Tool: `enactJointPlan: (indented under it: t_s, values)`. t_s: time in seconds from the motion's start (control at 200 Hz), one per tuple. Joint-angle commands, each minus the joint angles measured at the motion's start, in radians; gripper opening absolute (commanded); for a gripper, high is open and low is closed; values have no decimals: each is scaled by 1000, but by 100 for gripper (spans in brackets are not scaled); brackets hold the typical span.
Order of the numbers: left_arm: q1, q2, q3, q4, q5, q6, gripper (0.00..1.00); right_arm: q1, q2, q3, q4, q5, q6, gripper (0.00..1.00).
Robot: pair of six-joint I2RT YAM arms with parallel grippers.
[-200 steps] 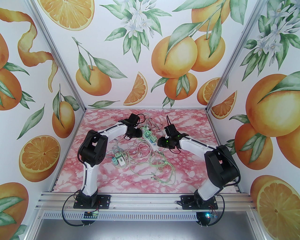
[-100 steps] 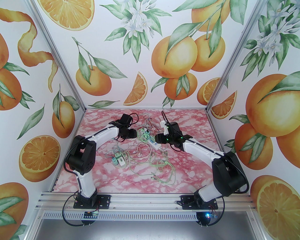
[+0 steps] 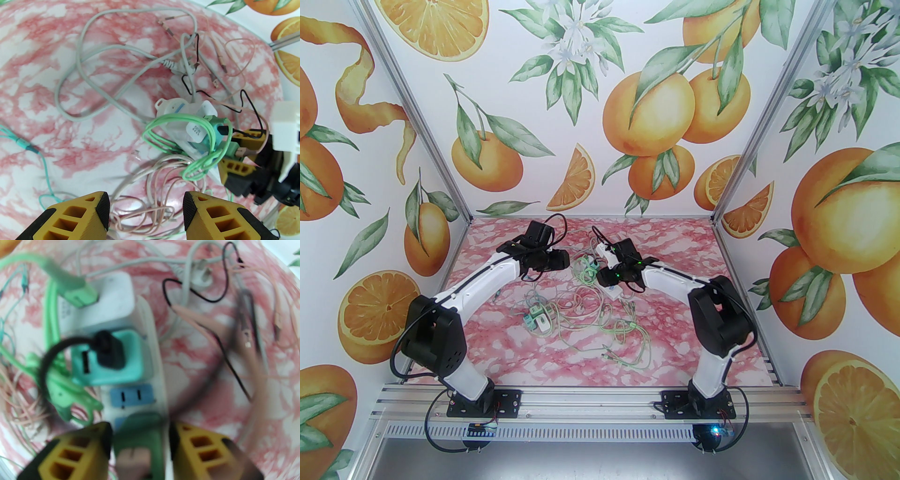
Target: Pull the plug off the socket
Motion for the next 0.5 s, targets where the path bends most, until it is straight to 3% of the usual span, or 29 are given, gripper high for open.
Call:
enactJointPlan:
  t_s: [0.0, 0.225, 0.495]
  values:
    - [13, -51, -20, -39, -19, -7, 57, 10, 27, 31, -39, 41, -25, 40]
    - [16, -88, -25, -44, -24, -19, 57, -1, -25, -5, -92, 193, 41, 25]
    - [15, -76, -17, -39, -22, -23, 57, -157, -265, -260, -23, 271, 181, 25]
